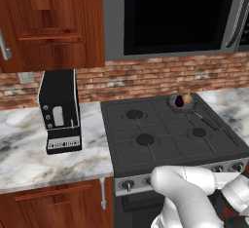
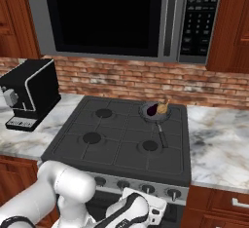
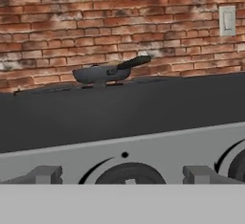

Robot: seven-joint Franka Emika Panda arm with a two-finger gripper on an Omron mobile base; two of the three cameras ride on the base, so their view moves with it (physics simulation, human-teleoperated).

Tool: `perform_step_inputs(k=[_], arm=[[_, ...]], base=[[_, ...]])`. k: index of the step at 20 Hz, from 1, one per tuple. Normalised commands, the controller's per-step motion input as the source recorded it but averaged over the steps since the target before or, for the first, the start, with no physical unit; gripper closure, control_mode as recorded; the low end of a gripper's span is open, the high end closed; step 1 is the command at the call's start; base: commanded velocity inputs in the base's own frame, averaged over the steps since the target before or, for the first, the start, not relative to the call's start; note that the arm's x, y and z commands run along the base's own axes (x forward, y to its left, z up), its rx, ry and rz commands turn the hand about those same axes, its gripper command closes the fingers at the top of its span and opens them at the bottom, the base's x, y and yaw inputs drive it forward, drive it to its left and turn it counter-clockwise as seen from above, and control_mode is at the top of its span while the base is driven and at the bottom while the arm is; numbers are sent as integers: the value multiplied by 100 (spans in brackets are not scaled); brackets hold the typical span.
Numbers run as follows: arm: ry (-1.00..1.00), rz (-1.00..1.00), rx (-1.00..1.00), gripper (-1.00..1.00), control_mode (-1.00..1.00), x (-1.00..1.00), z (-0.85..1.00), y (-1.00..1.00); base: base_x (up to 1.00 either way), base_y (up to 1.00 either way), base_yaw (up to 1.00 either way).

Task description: Put the onion and eggplant in the pan. Then turn on the rear right burner and set the heat to medium.

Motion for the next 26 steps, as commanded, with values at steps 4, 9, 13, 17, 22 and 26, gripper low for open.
perform_step_inputs(k=[4,9,13,17,22,26], arm=[[0,0,-1,-100,-100,-4,-38,-18],[-3,0,-1,-100,-100,0,-19,-21],[-8,0,0,-100,-100,0,-4,-15],[-9,0,0,-100,-100,0,0,0],[-10,6,0,-100,-100,-12,0,22],[-11,7,-1,-100,-100,0,6,9]], base=[[0,0,0],[0,0,0],[0,0,0],[0,0,0],[0,0,0],[0,0,0]])
